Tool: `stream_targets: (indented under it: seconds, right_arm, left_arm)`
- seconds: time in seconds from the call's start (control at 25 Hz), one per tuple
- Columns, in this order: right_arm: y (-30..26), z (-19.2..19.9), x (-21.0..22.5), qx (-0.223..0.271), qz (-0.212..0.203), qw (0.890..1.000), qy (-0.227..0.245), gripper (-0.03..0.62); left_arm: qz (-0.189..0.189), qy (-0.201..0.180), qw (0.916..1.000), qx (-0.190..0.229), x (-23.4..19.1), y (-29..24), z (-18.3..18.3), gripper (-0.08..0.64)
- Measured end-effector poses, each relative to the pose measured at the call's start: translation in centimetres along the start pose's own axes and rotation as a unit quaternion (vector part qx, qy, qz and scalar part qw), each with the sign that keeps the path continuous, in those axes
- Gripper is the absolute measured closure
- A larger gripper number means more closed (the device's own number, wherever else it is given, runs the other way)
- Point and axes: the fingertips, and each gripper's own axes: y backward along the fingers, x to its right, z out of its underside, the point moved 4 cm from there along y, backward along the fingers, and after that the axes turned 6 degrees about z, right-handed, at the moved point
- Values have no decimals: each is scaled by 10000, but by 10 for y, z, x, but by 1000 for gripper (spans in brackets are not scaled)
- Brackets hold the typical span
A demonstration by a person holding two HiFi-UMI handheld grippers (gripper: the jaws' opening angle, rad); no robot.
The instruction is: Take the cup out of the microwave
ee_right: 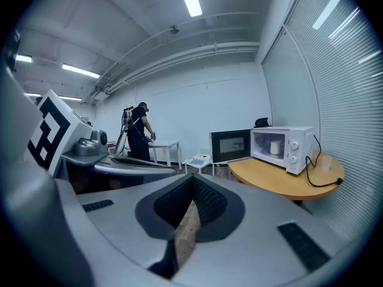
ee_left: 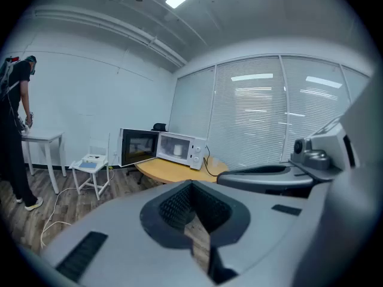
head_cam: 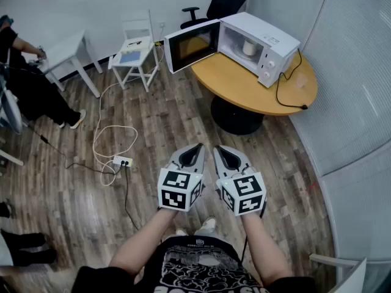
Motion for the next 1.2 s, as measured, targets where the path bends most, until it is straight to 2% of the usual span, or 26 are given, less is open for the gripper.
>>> stream_targets:
  seconds: [0.64, 0.84, 1.2]
  right_arm:
    - [-12, 2, 36, 19, -179, 9998, -104, 577]
    - [-35, -1, 37, 5, -172, 9998, -89, 577]
    - [-116, -18, 46, -140, 99, 9998, -103, 577]
  left_arm:
    - [-245, -81, 9996, -88, 4, -36, -4, 554]
    - [-245, -55, 9996, -107, -17, -47, -6, 554]
    - [84, -6, 9998, -178, -87, -95, -23, 554]
